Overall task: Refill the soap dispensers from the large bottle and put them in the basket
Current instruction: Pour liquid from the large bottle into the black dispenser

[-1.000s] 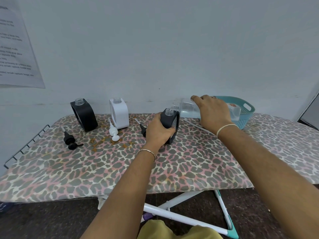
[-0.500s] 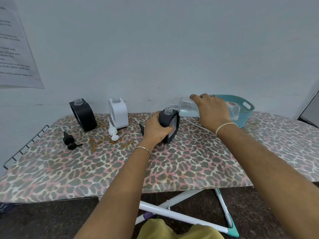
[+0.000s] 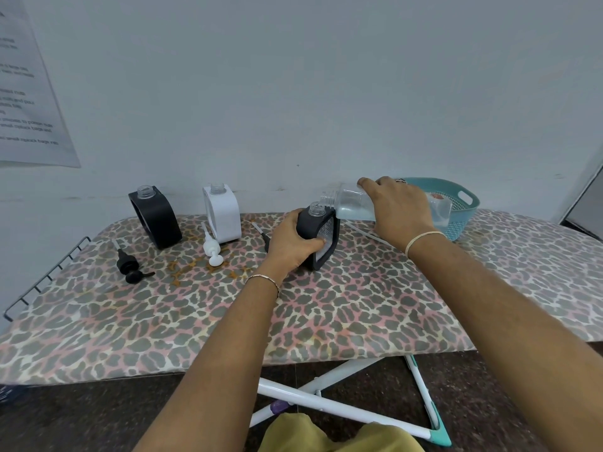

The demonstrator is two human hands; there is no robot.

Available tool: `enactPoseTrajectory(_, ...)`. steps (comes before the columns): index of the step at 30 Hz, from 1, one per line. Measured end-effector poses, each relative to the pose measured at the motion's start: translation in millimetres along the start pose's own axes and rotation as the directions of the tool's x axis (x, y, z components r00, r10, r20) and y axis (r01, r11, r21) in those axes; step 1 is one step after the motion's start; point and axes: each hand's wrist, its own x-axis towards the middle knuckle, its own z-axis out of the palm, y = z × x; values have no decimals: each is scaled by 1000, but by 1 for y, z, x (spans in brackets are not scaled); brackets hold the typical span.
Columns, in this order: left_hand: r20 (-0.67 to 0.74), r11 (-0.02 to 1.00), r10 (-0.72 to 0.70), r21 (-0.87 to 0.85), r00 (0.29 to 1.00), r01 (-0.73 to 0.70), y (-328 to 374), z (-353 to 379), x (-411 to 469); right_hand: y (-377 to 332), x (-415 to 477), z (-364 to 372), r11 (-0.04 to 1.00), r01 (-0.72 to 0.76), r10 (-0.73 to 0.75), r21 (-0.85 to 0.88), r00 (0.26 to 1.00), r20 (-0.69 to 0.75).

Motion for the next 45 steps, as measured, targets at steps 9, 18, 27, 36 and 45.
enactPoseTrajectory(9,22,999,-3,-54,1000,4,-1,-3,1,-1,2,-1,1000,2,-2,-7,1000,0)
enactPoseTrajectory(18,45,998,-16,-63,999,19,-3,-4,4,0,2,-2,1000,9,-9,-14,1000,-9)
enactPoseTrajectory(27,50,997,-18,-71,999,22,-3,-5,5,0,2,-2,1000,8,-8,-17,1000,-12)
enactPoseTrajectory(36,56,997,-20,-78,998,24,-2,-5,5,0,2,-1,1000,7,-8,-21,1000,-17)
enactPoseTrajectory(45,58,997,-18,-76,998,22,-2,-6,4,-1,2,-2,1000,4,-4,-23,1000,-21)
